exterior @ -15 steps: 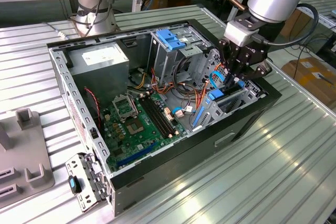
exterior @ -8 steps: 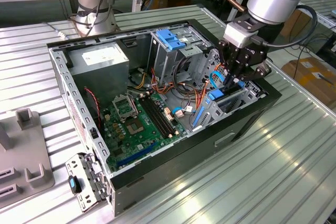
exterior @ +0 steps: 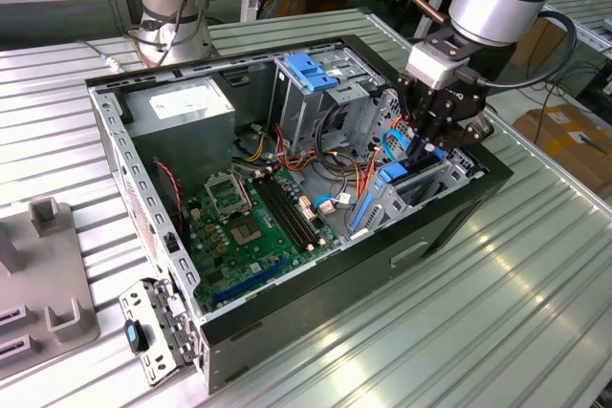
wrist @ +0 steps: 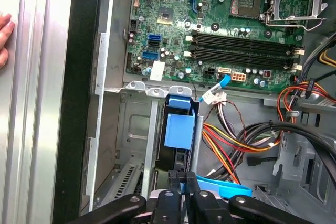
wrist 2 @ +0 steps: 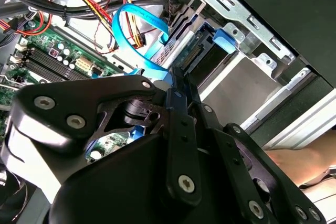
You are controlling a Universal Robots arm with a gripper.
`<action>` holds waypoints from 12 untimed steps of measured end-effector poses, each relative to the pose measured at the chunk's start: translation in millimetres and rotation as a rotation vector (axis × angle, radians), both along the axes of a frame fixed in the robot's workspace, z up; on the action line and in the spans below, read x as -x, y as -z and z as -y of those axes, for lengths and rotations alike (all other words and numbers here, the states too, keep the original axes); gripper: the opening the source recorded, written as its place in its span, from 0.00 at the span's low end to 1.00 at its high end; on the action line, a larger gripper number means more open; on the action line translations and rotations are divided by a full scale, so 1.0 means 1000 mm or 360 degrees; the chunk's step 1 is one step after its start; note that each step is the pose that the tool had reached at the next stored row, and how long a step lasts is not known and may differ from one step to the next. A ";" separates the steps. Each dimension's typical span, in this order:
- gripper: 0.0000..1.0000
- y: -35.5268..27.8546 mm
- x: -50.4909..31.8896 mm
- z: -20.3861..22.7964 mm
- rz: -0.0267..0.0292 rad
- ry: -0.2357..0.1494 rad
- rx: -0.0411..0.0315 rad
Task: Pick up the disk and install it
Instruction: 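Insert the first disk wire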
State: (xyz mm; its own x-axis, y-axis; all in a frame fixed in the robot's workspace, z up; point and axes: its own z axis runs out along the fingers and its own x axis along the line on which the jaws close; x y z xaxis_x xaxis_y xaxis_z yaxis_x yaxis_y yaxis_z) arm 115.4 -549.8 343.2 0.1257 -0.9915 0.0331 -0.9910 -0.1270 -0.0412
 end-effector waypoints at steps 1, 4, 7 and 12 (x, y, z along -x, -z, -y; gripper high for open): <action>0.16 0.0001 0.0000 0.0000 0.00000 0.0000 0.0000; 0.16 0.0006 0.0000 0.0000 0.00000 0.0000 0.0000; 0.16 0.0007 0.0000 0.0000 -0.00001 0.0000 0.0000; 0.16 0.0008 0.0000 0.0000 0.00000 0.0000 0.0000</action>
State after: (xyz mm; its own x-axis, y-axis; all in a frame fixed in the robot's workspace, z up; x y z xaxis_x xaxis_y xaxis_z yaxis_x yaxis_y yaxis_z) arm 115.4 -549.8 342.3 0.1256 -0.9915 0.0330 -0.9911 -0.1269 -0.0412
